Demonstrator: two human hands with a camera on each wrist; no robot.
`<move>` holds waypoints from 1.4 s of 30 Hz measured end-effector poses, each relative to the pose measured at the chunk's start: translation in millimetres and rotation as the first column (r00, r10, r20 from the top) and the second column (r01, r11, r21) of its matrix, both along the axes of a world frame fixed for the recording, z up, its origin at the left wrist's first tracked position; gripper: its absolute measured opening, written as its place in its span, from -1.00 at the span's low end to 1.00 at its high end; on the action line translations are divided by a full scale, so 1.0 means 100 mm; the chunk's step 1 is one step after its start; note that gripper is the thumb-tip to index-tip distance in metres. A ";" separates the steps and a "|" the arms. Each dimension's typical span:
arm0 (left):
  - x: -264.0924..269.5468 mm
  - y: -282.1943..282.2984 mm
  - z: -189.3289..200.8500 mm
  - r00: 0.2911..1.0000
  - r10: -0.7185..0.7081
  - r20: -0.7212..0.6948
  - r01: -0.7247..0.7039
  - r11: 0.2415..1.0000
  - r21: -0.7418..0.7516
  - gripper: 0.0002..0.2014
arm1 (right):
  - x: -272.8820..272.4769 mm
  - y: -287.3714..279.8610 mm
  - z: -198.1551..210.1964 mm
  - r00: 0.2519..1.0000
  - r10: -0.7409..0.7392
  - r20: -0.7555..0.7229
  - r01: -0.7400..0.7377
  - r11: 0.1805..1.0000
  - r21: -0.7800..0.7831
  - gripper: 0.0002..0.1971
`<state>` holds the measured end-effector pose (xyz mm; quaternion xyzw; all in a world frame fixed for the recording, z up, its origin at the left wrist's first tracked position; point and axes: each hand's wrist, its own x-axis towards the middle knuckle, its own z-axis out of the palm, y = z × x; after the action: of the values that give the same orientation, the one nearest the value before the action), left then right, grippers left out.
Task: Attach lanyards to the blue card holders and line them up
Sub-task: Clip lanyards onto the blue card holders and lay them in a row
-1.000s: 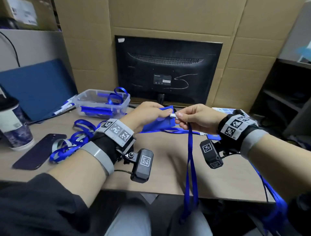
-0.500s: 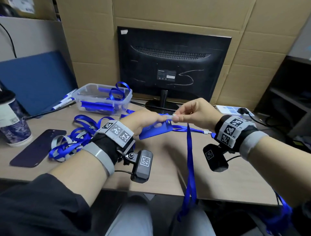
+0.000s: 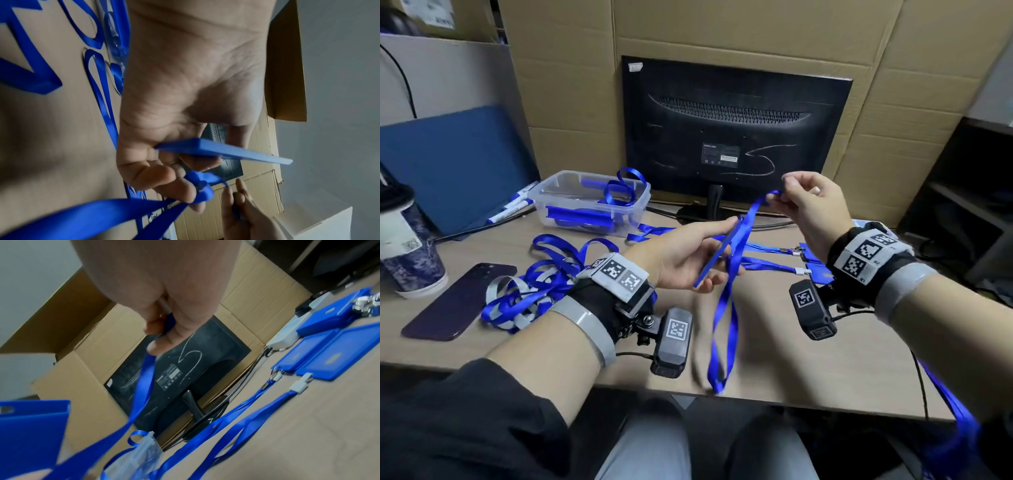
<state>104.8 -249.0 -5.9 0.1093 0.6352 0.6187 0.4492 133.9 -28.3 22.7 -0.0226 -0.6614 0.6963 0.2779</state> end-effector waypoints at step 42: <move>-0.90 -1.53 -0.33 0.278 0.947 -0.163 -0.899 0.316 0.302 -0.82 | -2.00 -1.85 0.08 0.891 0.374 0.257 -0.373 0.926 -0.053 -0.83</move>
<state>14.4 -402.4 -38.5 -0.1503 0.5931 0.7833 -0.1096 -66.2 -213.4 30.8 0.0126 -0.6835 0.7282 0.0492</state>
